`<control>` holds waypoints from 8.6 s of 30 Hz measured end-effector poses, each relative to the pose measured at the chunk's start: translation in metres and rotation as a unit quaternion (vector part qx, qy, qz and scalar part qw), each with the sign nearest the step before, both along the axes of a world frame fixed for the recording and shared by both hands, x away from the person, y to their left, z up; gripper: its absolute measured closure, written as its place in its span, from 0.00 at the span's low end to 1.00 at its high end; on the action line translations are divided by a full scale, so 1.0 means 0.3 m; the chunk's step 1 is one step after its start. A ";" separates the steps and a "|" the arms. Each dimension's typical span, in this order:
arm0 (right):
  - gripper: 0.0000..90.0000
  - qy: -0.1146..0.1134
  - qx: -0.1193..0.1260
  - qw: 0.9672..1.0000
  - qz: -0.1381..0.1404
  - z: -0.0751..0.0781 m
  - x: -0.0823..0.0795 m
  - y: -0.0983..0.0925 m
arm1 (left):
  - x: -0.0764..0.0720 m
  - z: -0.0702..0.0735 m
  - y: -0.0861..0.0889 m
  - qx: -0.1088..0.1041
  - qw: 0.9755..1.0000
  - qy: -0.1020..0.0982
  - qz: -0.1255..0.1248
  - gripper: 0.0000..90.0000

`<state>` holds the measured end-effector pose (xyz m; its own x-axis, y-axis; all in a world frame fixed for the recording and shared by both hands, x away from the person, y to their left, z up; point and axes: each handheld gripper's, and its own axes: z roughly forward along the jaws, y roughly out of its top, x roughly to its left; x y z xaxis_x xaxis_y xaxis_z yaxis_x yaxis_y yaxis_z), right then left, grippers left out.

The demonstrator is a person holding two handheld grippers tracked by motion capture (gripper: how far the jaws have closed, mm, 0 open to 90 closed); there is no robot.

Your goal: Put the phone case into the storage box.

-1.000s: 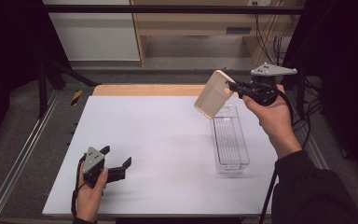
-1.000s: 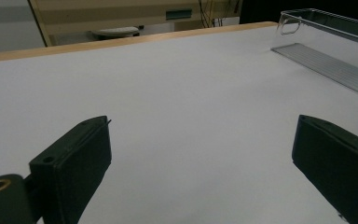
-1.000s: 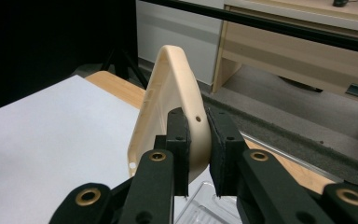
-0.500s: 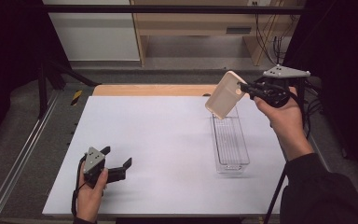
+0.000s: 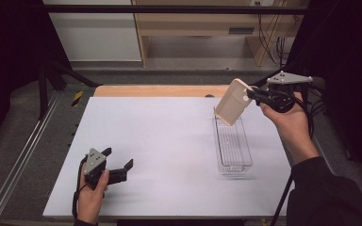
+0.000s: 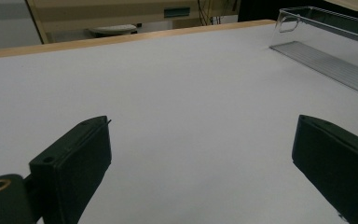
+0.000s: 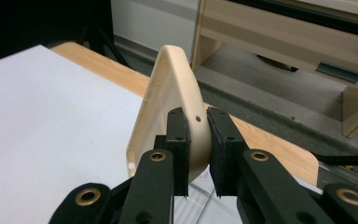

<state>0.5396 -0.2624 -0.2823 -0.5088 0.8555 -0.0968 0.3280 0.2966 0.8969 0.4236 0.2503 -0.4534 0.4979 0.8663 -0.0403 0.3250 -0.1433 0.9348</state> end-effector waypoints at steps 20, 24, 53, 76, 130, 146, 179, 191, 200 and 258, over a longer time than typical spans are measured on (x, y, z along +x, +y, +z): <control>0.88 0.021 -0.023 0.999 -0.010 -0.082 0.065 -0.013 | 0.004 -0.005 -0.002 0.002 1.000 0.004 -0.003 0.05; 0.88 0.027 -0.025 0.999 -0.012 -0.110 0.086 -0.010 | 0.004 -0.005 -0.003 0.003 1.000 0.003 -0.005 0.05; 0.88 0.042 -0.057 0.997 -0.014 -0.211 0.183 0.050 | 0.009 -0.009 -0.004 0.003 1.000 0.006 -0.009 0.04; 0.88 0.033 -0.063 0.997 -0.027 -0.228 0.205 0.066 | 0.012 -0.009 0.000 0.003 1.000 0.006 -0.009 0.04; 0.86 -0.020 -0.055 0.996 -0.065 -0.257 0.252 0.102 | 0.017 -0.012 0.004 0.001 1.000 0.010 -0.004 0.04; 0.85 -0.031 -0.050 0.995 -0.074 -0.257 0.257 0.112 | 0.017 -0.013 0.002 0.004 1.000 0.011 -0.004 0.04; 0.84 -0.042 -0.051 0.994 -0.093 -0.277 0.294 0.117 | 0.018 -0.015 0.003 0.003 1.000 0.011 -0.004 0.04; 0.84 -0.045 -0.057 0.993 -0.096 -0.279 0.297 0.121 | 0.020 -0.016 0.000 0.005 1.000 0.013 -0.005 0.04; 0.82 -0.044 -0.060 0.992 -0.103 -0.284 0.308 0.124 | 0.019 -0.016 -0.001 0.004 1.000 0.013 -0.005 0.04; 0.08 -0.002 -0.001 0.995 -0.104 -0.223 0.261 0.165 | 0.018 -0.015 0.006 0.005 1.000 0.009 -0.004 0.04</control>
